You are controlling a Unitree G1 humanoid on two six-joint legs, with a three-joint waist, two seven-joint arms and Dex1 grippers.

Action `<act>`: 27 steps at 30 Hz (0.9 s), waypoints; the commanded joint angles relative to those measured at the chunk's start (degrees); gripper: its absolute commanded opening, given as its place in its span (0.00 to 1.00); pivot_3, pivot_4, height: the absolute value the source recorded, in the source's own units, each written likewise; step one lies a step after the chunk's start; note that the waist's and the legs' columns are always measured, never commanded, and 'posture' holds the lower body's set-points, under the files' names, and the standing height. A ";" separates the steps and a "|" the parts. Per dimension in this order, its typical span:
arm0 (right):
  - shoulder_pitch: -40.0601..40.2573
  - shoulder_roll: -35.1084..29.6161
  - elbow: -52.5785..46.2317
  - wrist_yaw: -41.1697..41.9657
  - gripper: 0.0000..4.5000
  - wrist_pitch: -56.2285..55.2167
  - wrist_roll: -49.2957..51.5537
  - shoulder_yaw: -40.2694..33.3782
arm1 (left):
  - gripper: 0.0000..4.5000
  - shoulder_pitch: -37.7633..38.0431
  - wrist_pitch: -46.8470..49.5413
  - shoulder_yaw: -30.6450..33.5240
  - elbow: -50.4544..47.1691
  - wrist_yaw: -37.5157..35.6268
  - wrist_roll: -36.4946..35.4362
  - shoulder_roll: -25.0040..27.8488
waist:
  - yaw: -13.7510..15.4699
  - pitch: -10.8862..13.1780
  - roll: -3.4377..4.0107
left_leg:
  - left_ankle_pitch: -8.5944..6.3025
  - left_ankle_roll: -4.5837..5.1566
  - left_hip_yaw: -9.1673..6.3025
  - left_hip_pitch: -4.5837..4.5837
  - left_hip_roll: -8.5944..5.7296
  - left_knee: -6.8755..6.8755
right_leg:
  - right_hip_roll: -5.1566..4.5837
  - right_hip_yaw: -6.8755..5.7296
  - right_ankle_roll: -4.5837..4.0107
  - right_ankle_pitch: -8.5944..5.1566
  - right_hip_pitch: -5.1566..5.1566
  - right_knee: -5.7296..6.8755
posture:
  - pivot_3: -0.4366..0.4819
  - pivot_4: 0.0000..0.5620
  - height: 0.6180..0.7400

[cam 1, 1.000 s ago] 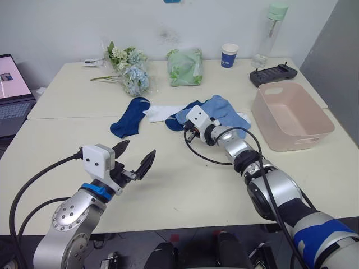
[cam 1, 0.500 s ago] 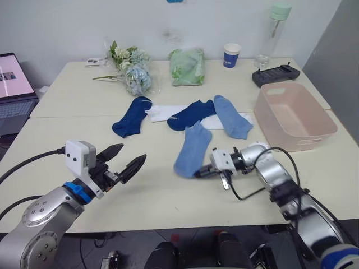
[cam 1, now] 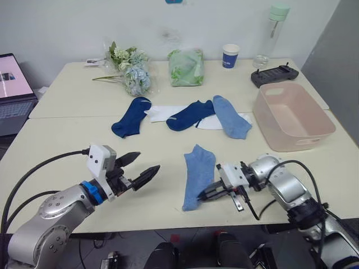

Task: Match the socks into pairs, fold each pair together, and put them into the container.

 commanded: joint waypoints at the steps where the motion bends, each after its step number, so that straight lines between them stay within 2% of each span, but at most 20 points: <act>1: -2.69 3.48 0.87 -3.96 0.01 1.97 -0.87 0.18 | 1.00 1.68 0.76 2.12 -1.92 -1.72 -0.85 1.74 | 0.07 0.00 0.00 | 0.00 0.00 -0.02 -0.02 0.00 0.00 | -0.02 -0.01 0.00 0.00 0.00 -0.01 | 0.48 0.27 1.00; 7: -7.47 10.93 6.27 -9.03 0.01 4.67 -0.21 -1.38 | 1.00 7.30 0.65 6.51 -5.18 -5.68 -2.10 4.70 | -0.01 0.01 0.01 | 0.00 0.00 0.00 -0.03 -0.02 0.00 | -0.01 -0.02 0.00 0.00 -0.04 0.02 | 0.48 0.27 1.00; 11: -9.12 12.14 7.13 -10.02 0.01 6.75 0.21 -2.02 | 1.00 9.95 0.28 5.94 -7.74 -7.92 -0.57 6.49 | -0.07 0.01 0.02 | 0.00 0.00 0.00 -0.03 -0.02 0.00 | 0.00 -0.02 -0.01 -0.01 -0.06 0.06 | 0.48 0.27 1.00; 12: -9.06 11.96 6.98 -9.46 0.01 6.80 0.00 -1.47 | 1.00 10.32 0.89 5.77 -7.85 -7.74 -0.75 6.68 | -0.04 0.01 0.02 | 0.00 0.00 0.00 -0.03 -0.02 0.00 | 0.00 -0.02 -0.01 -0.01 -0.05 0.04 | 0.48 0.27 1.00; 15: -8.70 5.31 3.77 1.43 0.01 12.11 -0.57 5.53 | 1.00 12.33 0.90 5.15 -7.01 -7.41 0.72 6.24 | 0.17 0.02 0.02 | 0.00 0.01 -0.04 -0.07 -0.03 0.00 | -0.01 -0.07 -0.01 -0.01 -0.04 -0.02 | 0.48 0.27 1.00; 17: -8.88 2.41 1.82 4.63 0.01 15.08 0.69 6.77 | 1.00 13.13 0.69 5.36 -7.06 -7.59 1.06 6.10 | 0.15 0.02 0.02 | -0.01 0.02 -0.03 -0.11 -0.04 0.01 | -0.02 -0.07 -0.01 -0.01 -0.03 -0.05 | 0.48 0.27 1.00; 20: -9.21 1.58 0.76 4.30 0.15 15.77 1.40 5.76 | 1.00 13.59 1.06 5.68 -7.34 -7.45 0.21 5.50 | -0.09 0.02 0.02 | -0.01 0.02 -0.02 -0.12 -0.03 0.01 | -0.01 -0.09 -0.01 -0.01 -0.05 -0.01 | 0.48 0.27 1.00; 23: -9.74 -0.15 -0.37 5.54 0.37 18.04 2.80 4.51 | 1.00 14.03 1.72 5.07 -7.36 -6.54 0.42 4.94 | -0.31 0.03 0.04 | -0.01 0.01 0.01 -0.07 -0.01 -0.01 | 0.03 -0.08 -0.02 -0.02 -0.06 0.04 | 0.48 0.27 1.00; 25: -11.14 -2.37 -0.95 6.45 0.53 22.15 5.16 2.41 | 1.00 14.08 2.97 3.88 -6.66 -3.45 1.92 3.86 | -0.09 0.04 0.06 | -0.01 0.01 -0.02 -0.10 -0.01 0.00 | 0.00 -0.08 -0.02 -0.02 -0.06 0.01 | 0.48 0.27 1.00; 27: -13.24 -3.05 1.20 4.57 0.68 23.77 6.36 -1.02 | 1.00 14.97 3.11 2.96 -7.40 -1.59 1.95 1.76 | 0.02 0.05 0.04 | -0.01 0.03 -0.03 -0.15 -0.02 0.04 | -0.07 -0.06 -0.02 -0.01 -0.05 -0.03 | 0.48 0.27 1.00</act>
